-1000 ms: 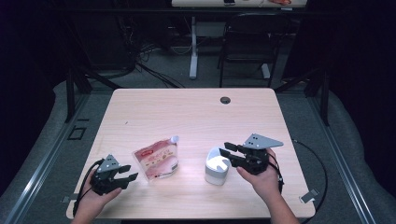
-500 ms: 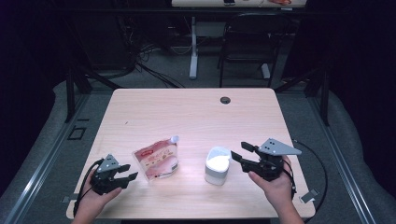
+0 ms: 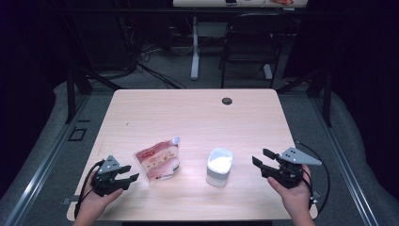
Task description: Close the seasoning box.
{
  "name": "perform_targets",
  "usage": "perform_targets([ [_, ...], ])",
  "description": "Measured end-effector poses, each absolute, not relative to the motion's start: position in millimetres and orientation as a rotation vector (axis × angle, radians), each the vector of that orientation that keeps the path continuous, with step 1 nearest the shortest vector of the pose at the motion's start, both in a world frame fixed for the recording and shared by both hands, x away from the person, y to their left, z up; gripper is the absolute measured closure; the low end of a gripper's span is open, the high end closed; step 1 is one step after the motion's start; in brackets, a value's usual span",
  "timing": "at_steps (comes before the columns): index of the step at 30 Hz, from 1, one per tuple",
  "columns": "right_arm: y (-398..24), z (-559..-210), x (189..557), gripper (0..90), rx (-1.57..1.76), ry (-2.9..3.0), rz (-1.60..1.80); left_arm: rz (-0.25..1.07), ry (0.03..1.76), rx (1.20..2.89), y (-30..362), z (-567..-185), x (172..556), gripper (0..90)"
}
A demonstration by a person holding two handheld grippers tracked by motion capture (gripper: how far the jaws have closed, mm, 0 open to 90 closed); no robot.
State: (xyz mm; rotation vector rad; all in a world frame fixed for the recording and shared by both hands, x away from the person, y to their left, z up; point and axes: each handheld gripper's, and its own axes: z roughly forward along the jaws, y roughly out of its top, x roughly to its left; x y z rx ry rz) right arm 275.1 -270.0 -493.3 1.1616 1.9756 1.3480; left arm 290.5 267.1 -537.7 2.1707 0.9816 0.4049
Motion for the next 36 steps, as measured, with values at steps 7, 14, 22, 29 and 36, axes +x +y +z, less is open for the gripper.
perform_targets([
  [7,-277,-506,274,45.9,1.191,1.977,1.327,0.406,0.985,2.167,267,-538,291,51.6],
  [14,-271,-520,276,45.9,1.174,2.023,1.271,0.404,0.992,2.163,266,-539,292,51.6],
  [22,-268,-530,278,46.1,1.171,2.053,1.236,0.398,1.002,2.146,266,-541,294,51.6],
  [29,-272,-539,283,46.5,1.193,2.078,1.187,0.394,1.004,2.147,265,-542,295,51.5],
  [36,-283,-550,288,46.7,1.251,2.087,1.139,0.388,1.009,2.15,264,-545,296,51.4],
])
